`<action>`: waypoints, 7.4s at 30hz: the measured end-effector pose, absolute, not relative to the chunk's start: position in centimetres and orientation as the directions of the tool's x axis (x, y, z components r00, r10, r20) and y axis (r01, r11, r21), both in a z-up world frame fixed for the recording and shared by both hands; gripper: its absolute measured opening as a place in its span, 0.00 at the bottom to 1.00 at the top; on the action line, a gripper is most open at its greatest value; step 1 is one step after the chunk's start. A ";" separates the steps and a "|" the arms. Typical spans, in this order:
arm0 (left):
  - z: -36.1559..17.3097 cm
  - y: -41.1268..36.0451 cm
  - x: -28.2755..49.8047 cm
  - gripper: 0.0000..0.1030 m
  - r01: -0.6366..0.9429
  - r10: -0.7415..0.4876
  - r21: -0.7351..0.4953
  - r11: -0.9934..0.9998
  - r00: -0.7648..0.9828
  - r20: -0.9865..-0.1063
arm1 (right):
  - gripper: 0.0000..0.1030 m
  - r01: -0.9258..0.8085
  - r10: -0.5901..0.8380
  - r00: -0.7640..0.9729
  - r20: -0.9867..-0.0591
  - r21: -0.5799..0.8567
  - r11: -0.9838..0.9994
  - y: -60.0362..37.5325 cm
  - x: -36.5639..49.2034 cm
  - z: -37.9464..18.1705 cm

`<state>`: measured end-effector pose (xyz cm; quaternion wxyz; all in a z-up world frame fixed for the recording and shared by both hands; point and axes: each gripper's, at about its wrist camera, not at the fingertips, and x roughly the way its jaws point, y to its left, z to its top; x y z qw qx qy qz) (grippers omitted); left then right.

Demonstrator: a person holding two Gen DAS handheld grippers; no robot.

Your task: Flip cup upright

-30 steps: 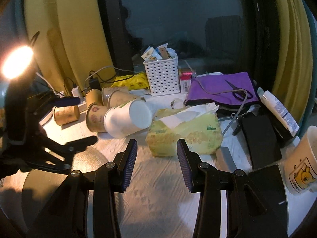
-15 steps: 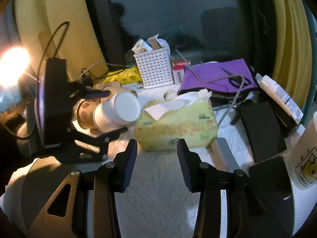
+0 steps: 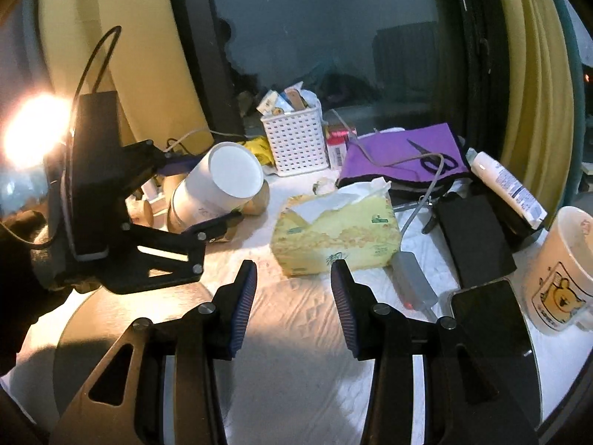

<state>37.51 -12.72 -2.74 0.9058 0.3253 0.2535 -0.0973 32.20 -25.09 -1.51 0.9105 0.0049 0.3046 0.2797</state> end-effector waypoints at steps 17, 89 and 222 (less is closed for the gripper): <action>-1.5 -10.3 20.4 0.66 0.368 0.004 0.533 0.762 0.820 -0.572 | 0.43 -0.534 0.542 0.643 -0.541 0.190 0.824 -23.9 22.1 -1.3; -6.0 0.4 8.4 0.75 0.170 -0.088 0.048 0.984 0.708 -0.700 | 0.76 -0.920 0.624 0.356 -0.696 -0.143 0.365 -9.9 13.8 -4.3; 2.1 -2.6 2.5 0.86 -0.056 -0.025 -0.161 0.985 0.886 -0.463 | 0.74 -0.631 0.548 0.636 -0.544 0.044 0.775 -21.7 10.3 -0.5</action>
